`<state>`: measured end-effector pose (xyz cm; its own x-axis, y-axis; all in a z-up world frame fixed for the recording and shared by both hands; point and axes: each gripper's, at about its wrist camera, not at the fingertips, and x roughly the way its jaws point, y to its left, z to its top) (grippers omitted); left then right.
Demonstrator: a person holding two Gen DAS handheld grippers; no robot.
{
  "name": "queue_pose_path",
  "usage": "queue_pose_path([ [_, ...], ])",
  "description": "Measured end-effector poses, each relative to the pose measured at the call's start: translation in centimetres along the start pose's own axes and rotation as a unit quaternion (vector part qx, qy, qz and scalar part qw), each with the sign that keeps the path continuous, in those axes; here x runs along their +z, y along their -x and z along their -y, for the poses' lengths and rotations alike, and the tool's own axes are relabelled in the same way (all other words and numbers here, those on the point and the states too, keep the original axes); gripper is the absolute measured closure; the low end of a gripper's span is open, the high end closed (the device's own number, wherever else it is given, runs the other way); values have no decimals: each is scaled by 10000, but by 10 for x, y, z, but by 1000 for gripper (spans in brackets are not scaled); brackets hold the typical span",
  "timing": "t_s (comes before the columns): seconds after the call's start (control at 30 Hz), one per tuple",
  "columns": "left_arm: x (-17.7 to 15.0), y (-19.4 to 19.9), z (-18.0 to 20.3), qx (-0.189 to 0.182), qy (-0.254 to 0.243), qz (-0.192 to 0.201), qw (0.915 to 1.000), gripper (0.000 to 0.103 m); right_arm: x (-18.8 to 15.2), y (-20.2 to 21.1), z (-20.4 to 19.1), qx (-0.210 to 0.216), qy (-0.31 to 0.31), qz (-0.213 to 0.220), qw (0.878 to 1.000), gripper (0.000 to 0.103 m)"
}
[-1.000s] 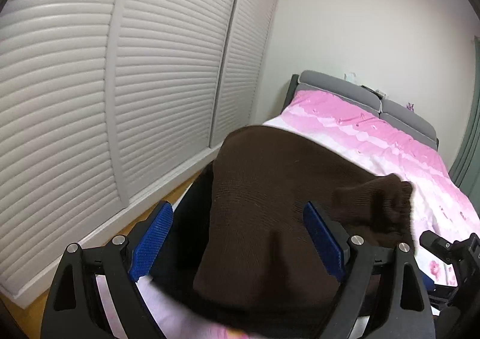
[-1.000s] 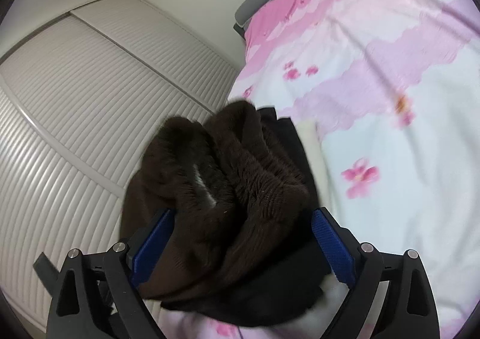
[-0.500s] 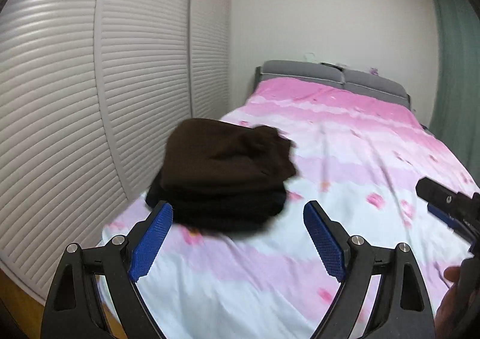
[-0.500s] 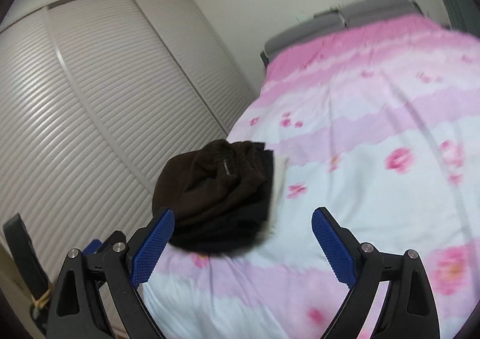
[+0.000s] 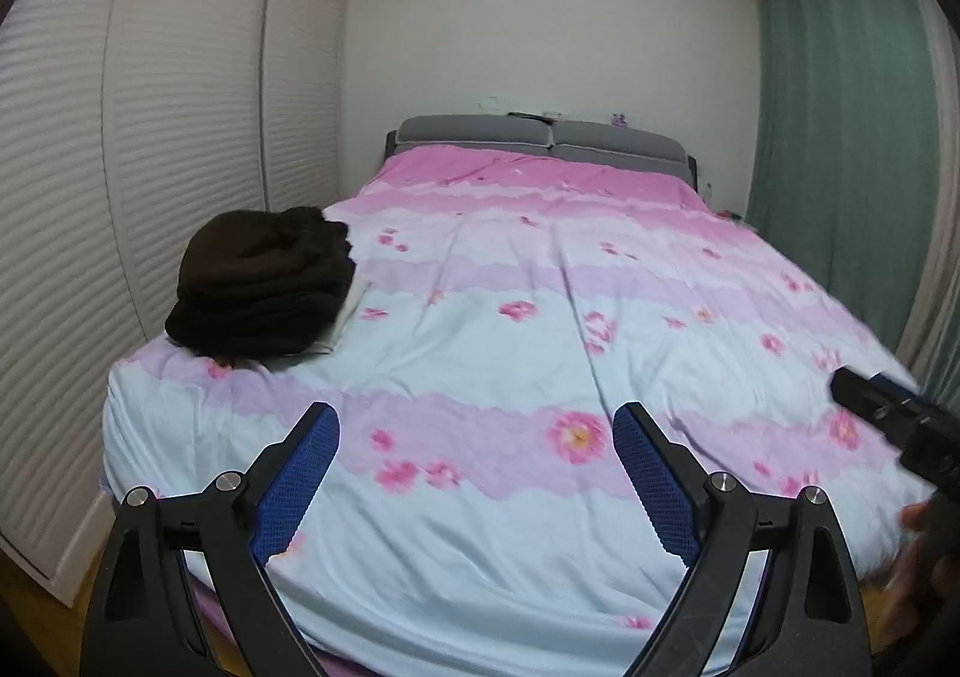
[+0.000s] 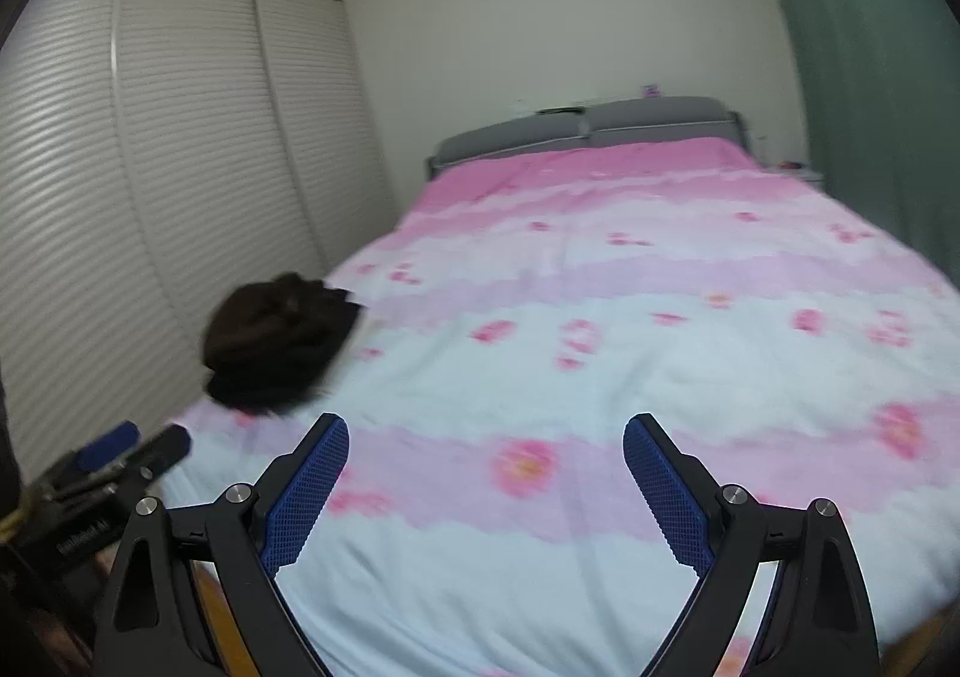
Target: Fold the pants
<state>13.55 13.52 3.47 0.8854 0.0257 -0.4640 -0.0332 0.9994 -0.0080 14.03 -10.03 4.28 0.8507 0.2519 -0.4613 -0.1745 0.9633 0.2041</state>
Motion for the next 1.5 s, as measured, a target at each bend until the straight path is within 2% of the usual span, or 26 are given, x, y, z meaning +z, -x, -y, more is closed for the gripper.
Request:
queue_pose_path([
  [0.17,-26,7,37,-236,-35,-204,9995,10,-24,58,58,-515,136,38,9986,9],
  [0.3,-45,14,62,-315,-235,-303,9988,10,-34,76,70,-683,236,92,9973,9],
  [0.53,-67,36,79,-72,-400,-29,9992,9,-55,105,84,-846,316,361,9953,9],
  [0.63,-72,43,83,-58,-366,152,9992,3,-64,117,90,-1029,360,503,9928,9],
  [0.77,-82,47,90,0,-402,298,9987,0,-82,131,103,-1165,198,673,9907,9],
  [1.07,-103,35,95,180,-500,125,9985,0,-97,120,108,-1372,371,588,9881,2],
  [1.3,-110,24,85,184,-303,-44,9994,0,-103,113,106,-1375,464,552,9879,2],
  [1.5,-108,27,82,171,-269,11,9995,0,-105,115,107,-1386,469,614,9873,2],
])
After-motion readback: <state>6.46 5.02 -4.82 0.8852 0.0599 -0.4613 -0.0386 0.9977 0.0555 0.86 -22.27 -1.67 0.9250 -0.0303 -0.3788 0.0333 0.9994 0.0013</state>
